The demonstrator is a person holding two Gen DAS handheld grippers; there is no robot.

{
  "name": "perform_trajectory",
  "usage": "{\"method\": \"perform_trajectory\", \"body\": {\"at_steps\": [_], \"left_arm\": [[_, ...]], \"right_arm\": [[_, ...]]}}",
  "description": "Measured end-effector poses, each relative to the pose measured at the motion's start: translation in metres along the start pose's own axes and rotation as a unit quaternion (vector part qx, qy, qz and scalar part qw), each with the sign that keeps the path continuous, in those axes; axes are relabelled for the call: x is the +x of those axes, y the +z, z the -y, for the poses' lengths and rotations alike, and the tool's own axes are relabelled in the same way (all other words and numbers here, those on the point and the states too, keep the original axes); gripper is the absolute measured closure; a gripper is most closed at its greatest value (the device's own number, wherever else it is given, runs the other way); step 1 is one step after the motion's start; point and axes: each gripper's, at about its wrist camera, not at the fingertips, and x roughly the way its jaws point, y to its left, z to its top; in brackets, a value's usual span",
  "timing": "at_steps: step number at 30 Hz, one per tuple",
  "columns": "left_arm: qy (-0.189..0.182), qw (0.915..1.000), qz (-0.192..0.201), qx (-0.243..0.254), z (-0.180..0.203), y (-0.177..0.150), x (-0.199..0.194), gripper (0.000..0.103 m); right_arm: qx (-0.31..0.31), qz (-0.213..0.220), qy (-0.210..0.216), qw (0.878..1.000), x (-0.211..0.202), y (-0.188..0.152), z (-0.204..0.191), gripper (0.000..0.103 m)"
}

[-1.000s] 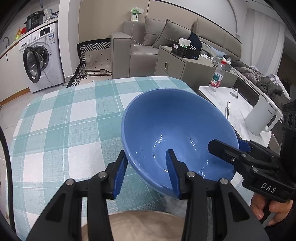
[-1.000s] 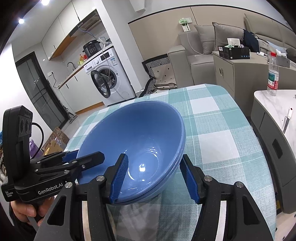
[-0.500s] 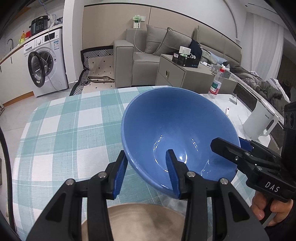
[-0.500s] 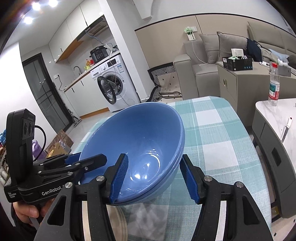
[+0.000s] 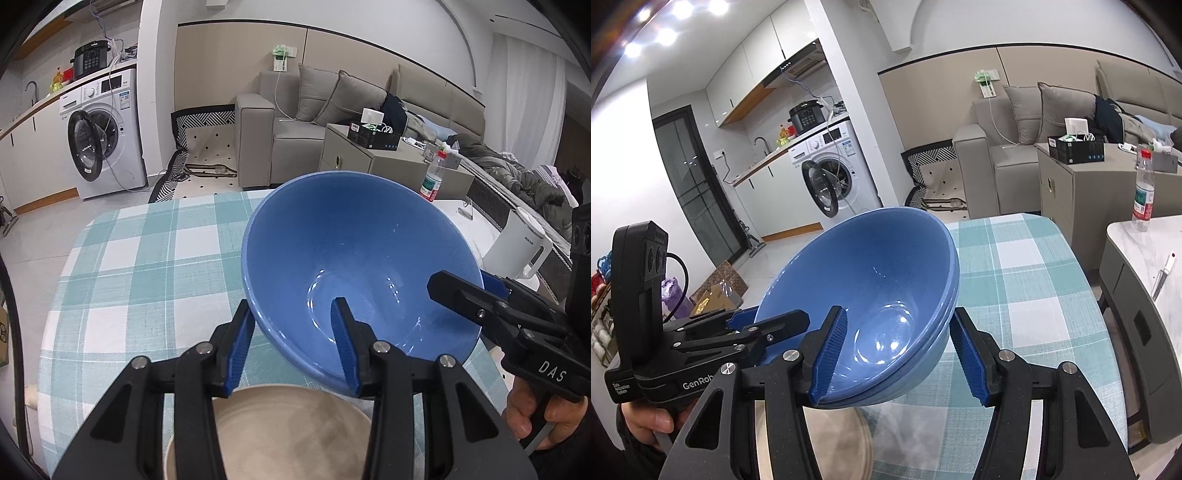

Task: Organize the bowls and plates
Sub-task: 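Lift the nested blue bowls with both tools and carry them over the cream plates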

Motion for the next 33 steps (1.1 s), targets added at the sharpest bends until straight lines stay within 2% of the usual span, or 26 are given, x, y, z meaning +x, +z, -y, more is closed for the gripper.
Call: {"method": "perform_trajectory", "body": {"at_steps": [33], "left_arm": [[0.022,0.9981,0.054,-0.018,-0.014,-0.033,-0.081,0.062]], "right_arm": [[-0.054,0.017,0.026,0.998,-0.046,-0.02,-0.063,0.043]]}}
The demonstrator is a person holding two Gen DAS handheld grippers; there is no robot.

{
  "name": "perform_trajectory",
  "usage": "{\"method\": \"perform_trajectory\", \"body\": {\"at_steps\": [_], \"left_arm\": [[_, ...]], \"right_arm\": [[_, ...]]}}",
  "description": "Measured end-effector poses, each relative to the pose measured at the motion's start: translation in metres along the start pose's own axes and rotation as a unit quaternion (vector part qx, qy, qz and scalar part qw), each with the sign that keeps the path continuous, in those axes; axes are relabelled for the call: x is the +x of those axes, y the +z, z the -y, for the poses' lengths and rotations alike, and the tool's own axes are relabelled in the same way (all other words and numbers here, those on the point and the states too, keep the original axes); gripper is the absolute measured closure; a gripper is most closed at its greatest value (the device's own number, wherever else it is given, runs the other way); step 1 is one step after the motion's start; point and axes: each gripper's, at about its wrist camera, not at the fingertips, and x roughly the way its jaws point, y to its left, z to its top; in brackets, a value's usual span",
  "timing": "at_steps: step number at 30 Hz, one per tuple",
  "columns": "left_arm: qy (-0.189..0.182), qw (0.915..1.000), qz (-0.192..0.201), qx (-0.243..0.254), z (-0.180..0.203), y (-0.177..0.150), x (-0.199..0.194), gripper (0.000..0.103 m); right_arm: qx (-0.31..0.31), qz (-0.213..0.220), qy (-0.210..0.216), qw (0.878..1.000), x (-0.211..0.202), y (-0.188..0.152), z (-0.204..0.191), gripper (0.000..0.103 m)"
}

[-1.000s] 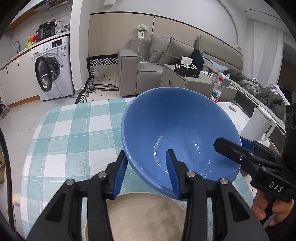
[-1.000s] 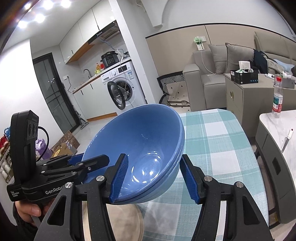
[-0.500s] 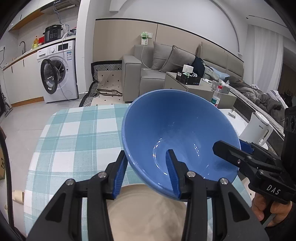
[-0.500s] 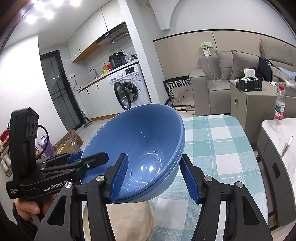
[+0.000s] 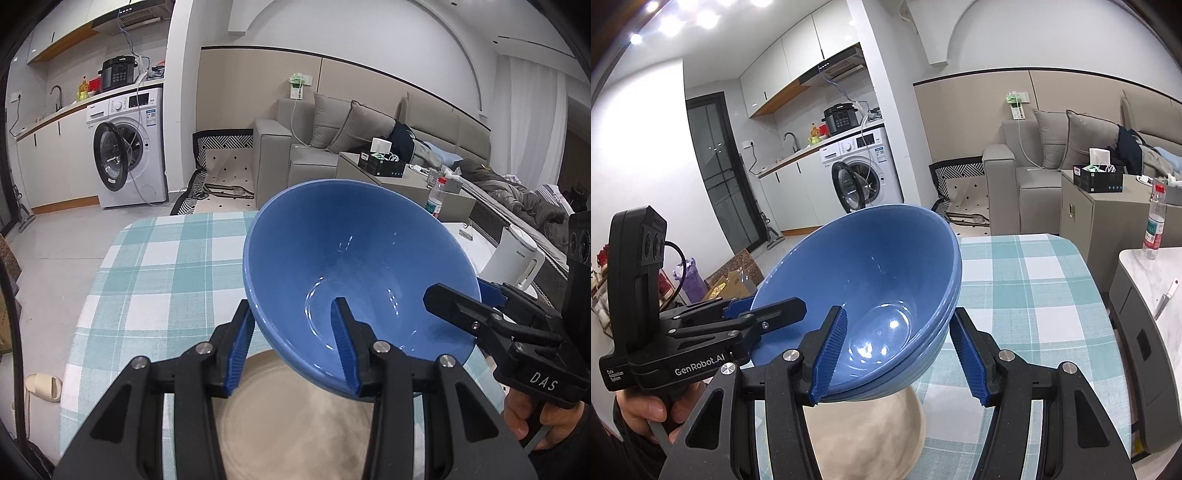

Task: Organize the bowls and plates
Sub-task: 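Lift the nested blue bowls with both tools and carry them over the cream plates, then lower the nested blue bowls onto the cream plate stack with both tools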

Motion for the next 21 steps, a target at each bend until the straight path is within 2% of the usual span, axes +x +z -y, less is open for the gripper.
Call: {"method": "perform_trajectory", "body": {"at_steps": [21], "left_arm": [[0.022,0.9997,0.004,-0.008,-0.02,-0.031,-0.029,0.061]], "right_arm": [[-0.022,-0.02,0.013,0.999,0.001,-0.026,-0.041,0.043]]}}
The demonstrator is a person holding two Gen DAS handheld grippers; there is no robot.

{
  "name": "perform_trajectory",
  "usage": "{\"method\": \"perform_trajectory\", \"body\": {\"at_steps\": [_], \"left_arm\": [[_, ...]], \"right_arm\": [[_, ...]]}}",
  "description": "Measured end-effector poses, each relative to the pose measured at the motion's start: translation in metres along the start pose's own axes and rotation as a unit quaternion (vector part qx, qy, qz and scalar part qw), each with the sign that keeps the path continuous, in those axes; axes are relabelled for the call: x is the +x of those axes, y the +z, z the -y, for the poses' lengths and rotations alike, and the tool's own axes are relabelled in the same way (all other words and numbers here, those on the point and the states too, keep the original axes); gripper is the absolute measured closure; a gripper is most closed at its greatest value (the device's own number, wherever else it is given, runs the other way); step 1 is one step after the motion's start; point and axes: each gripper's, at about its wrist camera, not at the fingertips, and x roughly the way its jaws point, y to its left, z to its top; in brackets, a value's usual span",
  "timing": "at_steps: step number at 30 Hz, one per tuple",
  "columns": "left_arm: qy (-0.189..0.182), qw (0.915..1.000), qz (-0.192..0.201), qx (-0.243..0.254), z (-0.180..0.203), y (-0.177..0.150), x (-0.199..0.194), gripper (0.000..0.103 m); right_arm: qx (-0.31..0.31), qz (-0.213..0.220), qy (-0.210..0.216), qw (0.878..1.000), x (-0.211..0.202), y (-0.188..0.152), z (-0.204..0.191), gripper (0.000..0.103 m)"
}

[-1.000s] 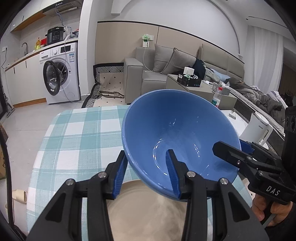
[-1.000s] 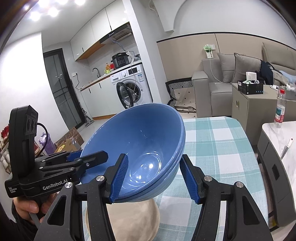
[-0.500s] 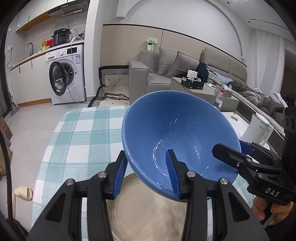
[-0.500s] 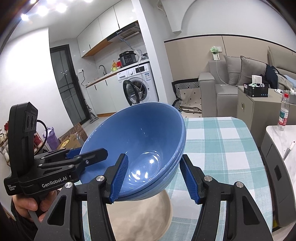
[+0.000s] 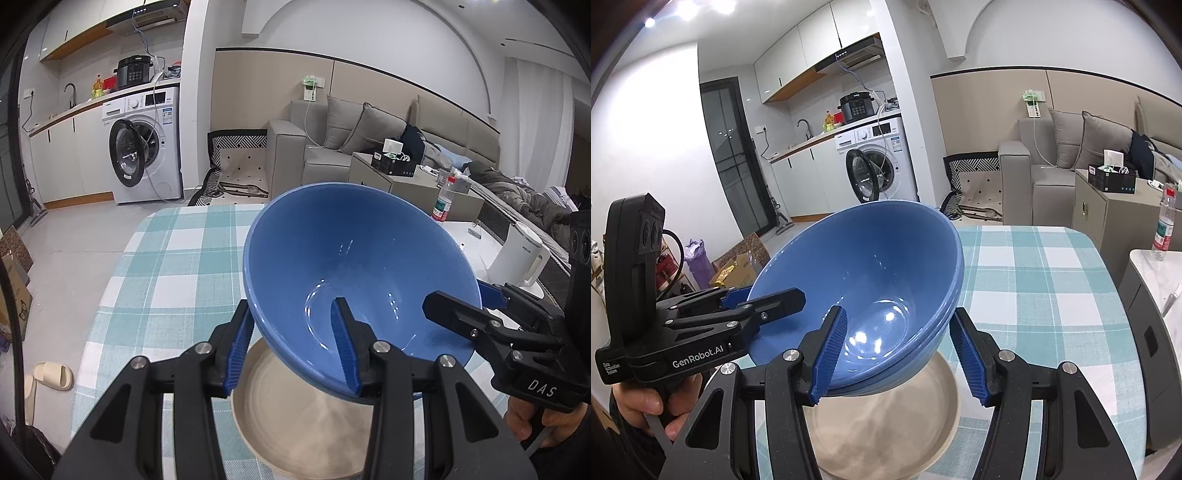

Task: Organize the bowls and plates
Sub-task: 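Lower the nested blue bowls onto the cream plate stack with both tools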

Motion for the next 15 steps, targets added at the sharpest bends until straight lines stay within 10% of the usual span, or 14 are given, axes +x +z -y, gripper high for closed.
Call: {"method": "perform_trajectory", "body": {"at_steps": [15], "left_arm": [[0.014,0.9999,-0.01,-0.001,-0.012,-0.022,0.001,0.061]], "right_arm": [[-0.013,-0.022,-0.001,1.0,0.013,-0.017,-0.019,0.043]]}}
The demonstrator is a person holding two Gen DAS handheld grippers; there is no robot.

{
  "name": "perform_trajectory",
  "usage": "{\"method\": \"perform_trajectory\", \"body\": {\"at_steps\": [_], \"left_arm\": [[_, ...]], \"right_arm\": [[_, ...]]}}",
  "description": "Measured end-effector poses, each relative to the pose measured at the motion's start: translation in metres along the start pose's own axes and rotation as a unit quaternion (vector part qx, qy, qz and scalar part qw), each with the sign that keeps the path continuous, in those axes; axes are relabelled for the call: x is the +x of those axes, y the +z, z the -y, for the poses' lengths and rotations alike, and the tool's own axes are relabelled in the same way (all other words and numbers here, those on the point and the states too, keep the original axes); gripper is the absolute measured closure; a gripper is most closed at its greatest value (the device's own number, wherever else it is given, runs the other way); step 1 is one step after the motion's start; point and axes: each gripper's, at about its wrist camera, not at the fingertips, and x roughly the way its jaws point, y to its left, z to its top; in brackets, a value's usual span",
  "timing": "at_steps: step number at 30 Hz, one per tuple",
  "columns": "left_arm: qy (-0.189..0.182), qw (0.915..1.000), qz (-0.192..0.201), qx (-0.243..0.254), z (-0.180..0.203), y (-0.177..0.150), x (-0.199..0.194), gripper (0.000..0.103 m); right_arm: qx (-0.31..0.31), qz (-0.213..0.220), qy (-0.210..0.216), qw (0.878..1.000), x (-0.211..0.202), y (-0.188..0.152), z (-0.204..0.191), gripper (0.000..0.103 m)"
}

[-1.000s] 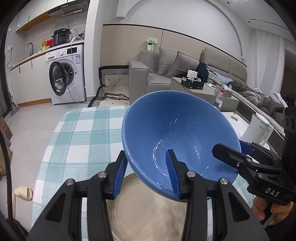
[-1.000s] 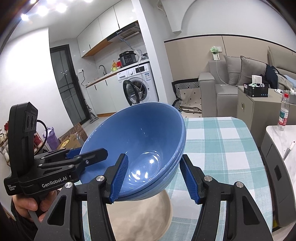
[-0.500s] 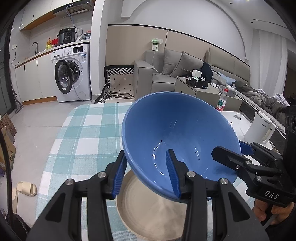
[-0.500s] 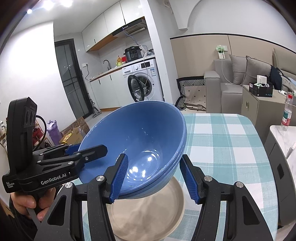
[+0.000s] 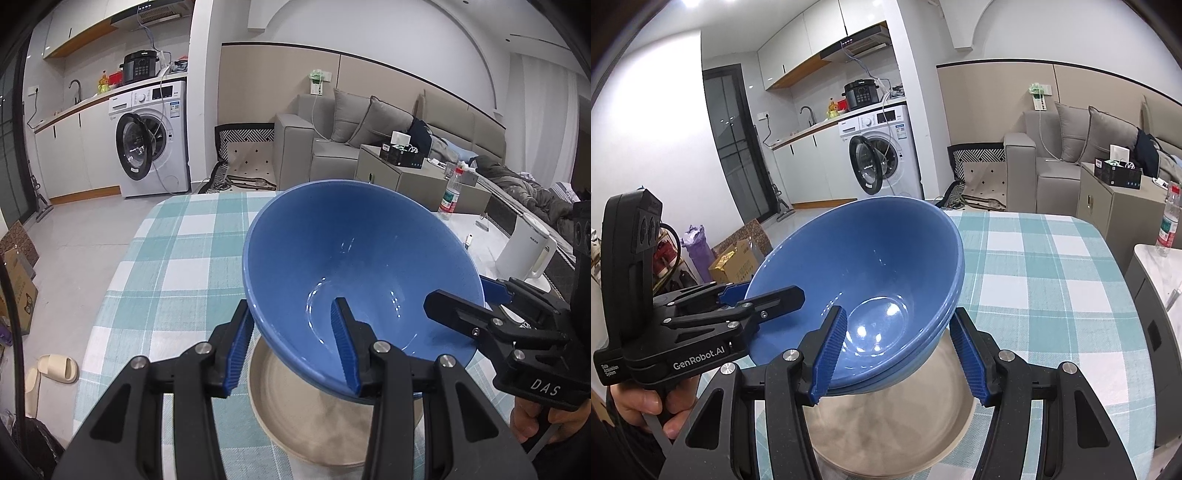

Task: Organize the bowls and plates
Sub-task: 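Lower the nested blue bowls onto the cream plate stack with both tools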

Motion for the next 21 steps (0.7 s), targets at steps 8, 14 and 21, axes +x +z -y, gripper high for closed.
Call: {"method": "perform_trajectory", "body": {"at_steps": [8,14,21], "left_arm": [[0.001,0.9999,-0.013,-0.002,-0.008,-0.009,0.007,0.061],[-0.005,0.9997,-0.023,-0.002,-0.009,-0.016,0.014,0.061],[-0.009,0.9993,-0.035,-0.007,-0.01,-0.02,0.023,0.061]], "right_arm": [[0.002,-0.012,-0.003,1.0,0.008,-0.009,-0.007,0.043],[0.007,-0.024,-0.006,1.0,0.014,-0.018,-0.007,0.043],[0.011,-0.034,-0.008,0.999,0.021,-0.023,-0.002,0.043]]}}
